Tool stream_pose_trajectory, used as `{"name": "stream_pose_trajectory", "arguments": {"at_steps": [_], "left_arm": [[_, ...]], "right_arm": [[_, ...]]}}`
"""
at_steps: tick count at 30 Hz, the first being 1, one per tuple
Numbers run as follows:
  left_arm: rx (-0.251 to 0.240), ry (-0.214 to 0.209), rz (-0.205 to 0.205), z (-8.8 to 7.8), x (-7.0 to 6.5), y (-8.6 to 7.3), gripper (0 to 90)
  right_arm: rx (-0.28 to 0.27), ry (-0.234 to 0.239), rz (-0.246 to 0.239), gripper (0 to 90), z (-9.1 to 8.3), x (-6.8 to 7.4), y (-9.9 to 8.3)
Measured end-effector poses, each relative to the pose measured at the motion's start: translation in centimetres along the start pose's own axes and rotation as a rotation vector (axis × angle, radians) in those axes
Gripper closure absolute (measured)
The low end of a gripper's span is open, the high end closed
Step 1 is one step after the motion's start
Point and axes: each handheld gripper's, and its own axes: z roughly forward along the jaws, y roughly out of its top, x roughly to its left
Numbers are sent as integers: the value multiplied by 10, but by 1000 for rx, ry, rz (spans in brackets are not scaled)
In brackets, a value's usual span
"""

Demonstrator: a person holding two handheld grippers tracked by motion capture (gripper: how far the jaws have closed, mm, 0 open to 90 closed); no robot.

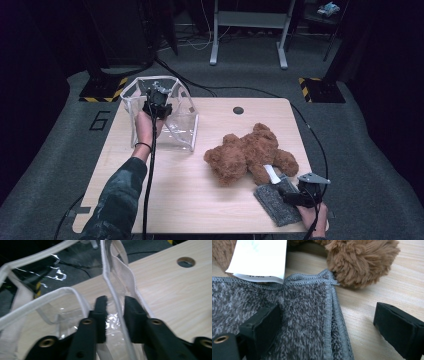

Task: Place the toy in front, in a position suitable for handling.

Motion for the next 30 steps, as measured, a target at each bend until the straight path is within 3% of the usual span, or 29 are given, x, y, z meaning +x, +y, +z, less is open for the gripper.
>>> {"name": "stream_pose_trajectory", "arguments": {"at_steps": [2,4,7,11,21,24,27,30], "left_arm": [[-7,-9,4,-2,-7,-2,574],[-16,-24,-20,-4,-13,-3,460],[-47,-23,-17,-14,-23,-5,364],[-66,-37,-47,-25,-27,-10,290],[-107,-63,-130,-52,-22,-35,243],[-82,-82,-130,-45,-24,-49,248],[-49,-105,-162,-30,-27,-62,273],[-39,-122,-188,-21,-30,-68,358]], "right_arm": [[0,0,0,72,0,0,0],[0,0,0,72,0,0,0],[0,0,0,72,0,0,0],[0,-1,0,73,0,0,0],[0,-2,1,72,0,0,0],[-1,-2,0,72,0,0,0],[0,-2,1,72,0,0,0],[0,-2,1,72,0,0,0]]}}
